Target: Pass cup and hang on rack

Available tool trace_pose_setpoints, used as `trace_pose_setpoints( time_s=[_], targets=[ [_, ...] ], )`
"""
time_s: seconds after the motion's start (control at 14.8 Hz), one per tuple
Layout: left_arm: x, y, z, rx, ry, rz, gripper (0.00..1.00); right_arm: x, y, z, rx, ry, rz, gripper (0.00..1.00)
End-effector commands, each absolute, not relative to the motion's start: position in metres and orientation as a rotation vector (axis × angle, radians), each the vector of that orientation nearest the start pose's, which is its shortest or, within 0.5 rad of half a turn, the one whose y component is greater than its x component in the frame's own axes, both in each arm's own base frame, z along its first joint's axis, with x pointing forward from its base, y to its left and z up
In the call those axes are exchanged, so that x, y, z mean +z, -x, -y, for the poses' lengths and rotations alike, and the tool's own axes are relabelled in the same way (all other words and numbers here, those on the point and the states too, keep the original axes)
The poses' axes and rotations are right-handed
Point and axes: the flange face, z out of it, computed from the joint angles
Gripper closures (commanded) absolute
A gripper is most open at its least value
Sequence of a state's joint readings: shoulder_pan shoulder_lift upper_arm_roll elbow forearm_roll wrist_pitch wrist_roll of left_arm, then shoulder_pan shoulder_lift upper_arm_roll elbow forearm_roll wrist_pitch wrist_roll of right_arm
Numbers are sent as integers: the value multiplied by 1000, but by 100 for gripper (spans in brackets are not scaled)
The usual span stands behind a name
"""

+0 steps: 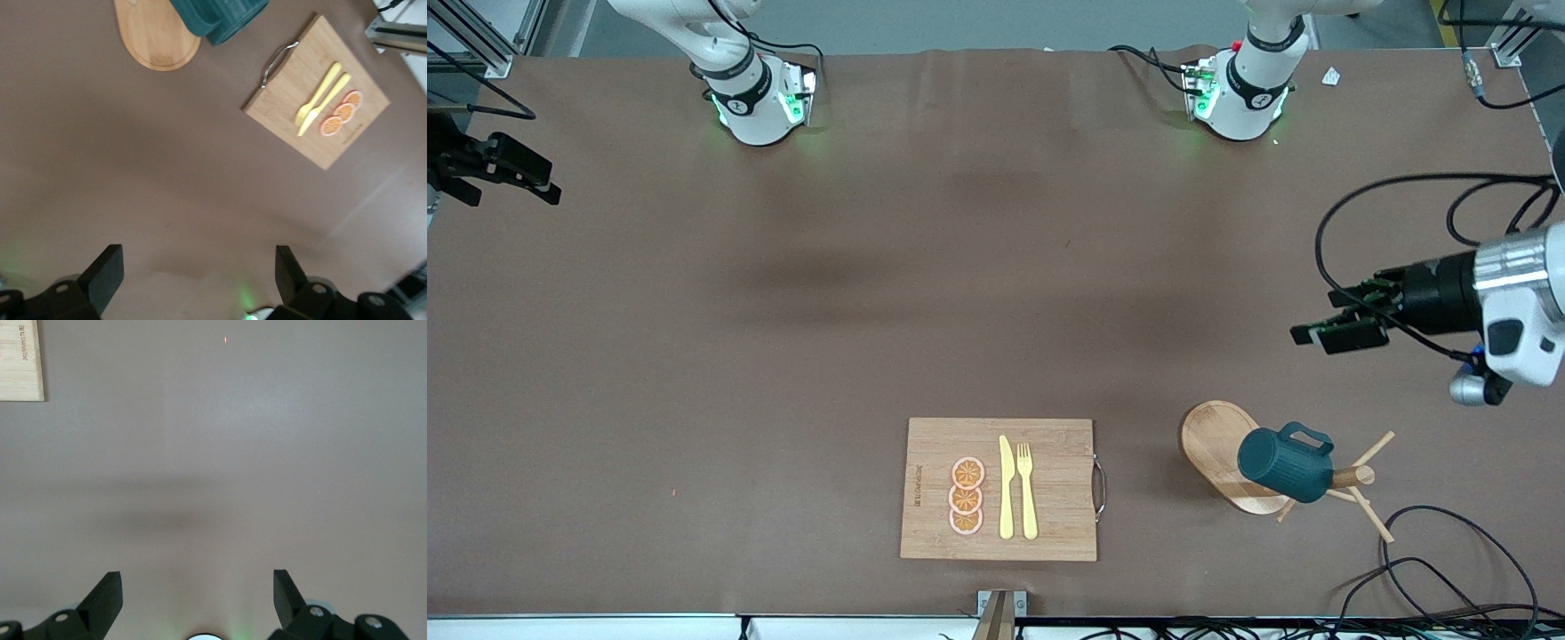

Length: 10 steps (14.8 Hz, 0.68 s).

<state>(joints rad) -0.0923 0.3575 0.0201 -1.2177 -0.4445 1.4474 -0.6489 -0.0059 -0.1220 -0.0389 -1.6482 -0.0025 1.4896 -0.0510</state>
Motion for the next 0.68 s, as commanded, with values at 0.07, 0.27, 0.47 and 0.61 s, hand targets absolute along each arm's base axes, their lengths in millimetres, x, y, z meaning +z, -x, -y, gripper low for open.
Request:
trace_pose_setpoints(
  time_s=[0.07,0.27,0.47,0.61],
  targets=[
    [592,-617,114,348,3236,742,0,645,-504,26,63,3139,24,0],
    [601,-604,124,259,3185,542,0,645,-504,26,63,3139,27,0],
    [610,-590,119,222,3131,439,0,645,-504,26,60,3139,27,0],
    [619,-580,106,197,3127,365,0,645,-504,26,60,3139,27,0]
  ],
)
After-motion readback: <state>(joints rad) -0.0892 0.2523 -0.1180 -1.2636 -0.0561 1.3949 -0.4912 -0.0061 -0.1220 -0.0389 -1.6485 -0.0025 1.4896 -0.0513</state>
